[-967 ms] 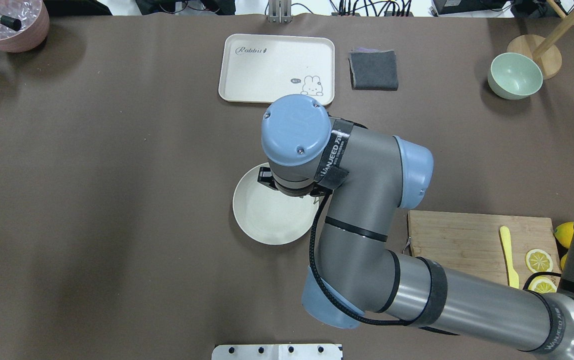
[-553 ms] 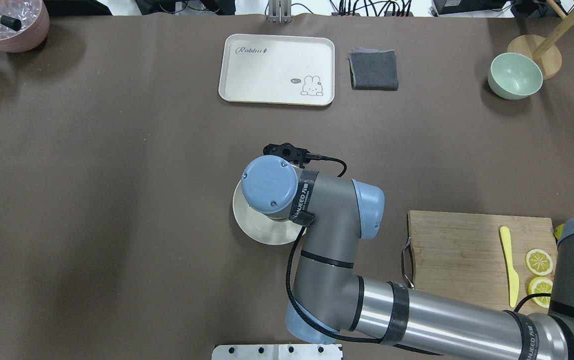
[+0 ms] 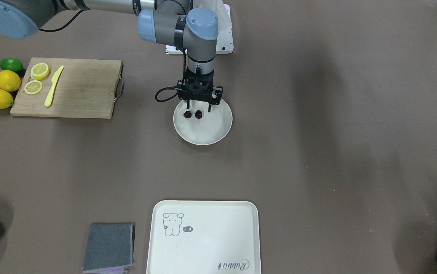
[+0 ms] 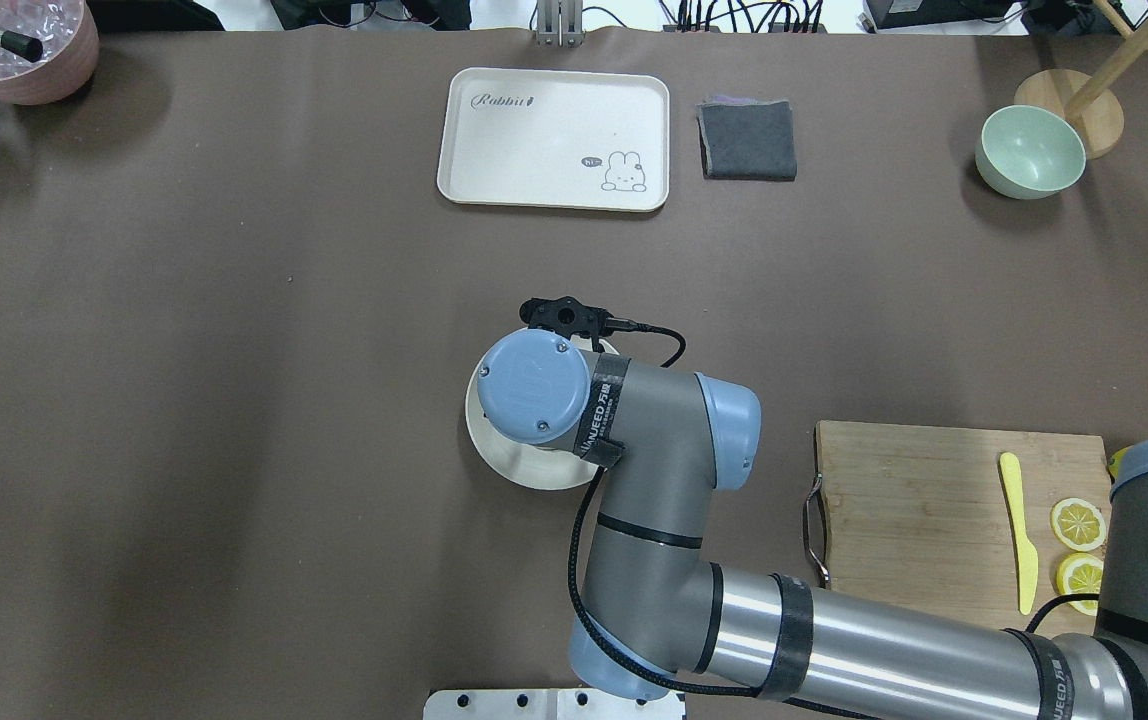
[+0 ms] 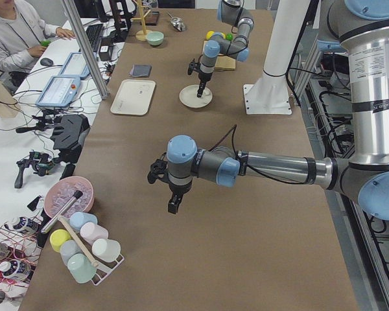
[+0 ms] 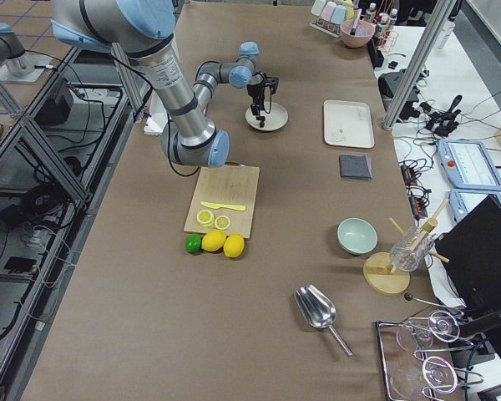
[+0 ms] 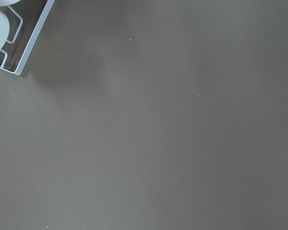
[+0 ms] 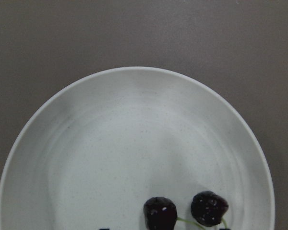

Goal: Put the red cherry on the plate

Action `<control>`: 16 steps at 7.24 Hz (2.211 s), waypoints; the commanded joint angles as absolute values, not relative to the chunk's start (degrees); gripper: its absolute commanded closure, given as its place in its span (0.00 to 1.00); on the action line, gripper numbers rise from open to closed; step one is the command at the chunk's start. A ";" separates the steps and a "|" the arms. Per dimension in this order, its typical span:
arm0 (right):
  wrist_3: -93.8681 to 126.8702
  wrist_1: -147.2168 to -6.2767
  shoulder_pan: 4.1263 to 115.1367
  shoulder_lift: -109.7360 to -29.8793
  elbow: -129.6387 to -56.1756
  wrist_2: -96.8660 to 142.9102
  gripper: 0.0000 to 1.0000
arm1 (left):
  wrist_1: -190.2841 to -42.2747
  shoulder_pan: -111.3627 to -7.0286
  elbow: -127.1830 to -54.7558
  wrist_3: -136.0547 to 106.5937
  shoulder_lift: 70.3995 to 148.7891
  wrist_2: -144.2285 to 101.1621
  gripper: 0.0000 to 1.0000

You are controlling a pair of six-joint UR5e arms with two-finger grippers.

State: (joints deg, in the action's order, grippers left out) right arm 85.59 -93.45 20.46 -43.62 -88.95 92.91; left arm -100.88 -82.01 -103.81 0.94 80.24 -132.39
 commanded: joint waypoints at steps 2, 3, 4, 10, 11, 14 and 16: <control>73.61 -94.39 29.13 -53.91 -100.67 100.40 0.00 | -100.81 -82.00 -103.80 0.79 80.33 -132.36 0.02; 69.82 -96.48 35.01 -56.75 -103.59 106.03 0.00 | -100.81 -82.00 -103.80 0.79 80.33 -132.36 0.02; 62.48 -100.77 39.59 -56.95 -104.75 108.26 0.00 | -100.90 -82.00 -103.54 0.79 80.59 -132.36 0.02; 23.78 -103.62 64.48 -75.21 -105.12 119.95 0.00 | -100.90 -82.09 -103.36 0.70 80.86 -132.01 0.02; 17.99 -103.62 69.56 -77.41 -103.64 123.36 0.00 | -100.72 -82.09 -103.27 0.62 80.95 -132.27 0.02; 2.07 -103.54 78.29 -86.98 -101.70 124.72 0.00 | -99.50 -82.09 -100.73 0.62 81.12 -132.62 0.02; -2.63 -103.62 81.20 -87.71 -100.20 124.80 0.00 | -98.26 -82.18 -100.72 0.70 81.30 -133.59 0.02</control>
State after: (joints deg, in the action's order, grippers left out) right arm 0.00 -103.60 79.27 -86.80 -100.84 124.72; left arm -98.73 -82.11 -100.84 0.68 81.20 -133.23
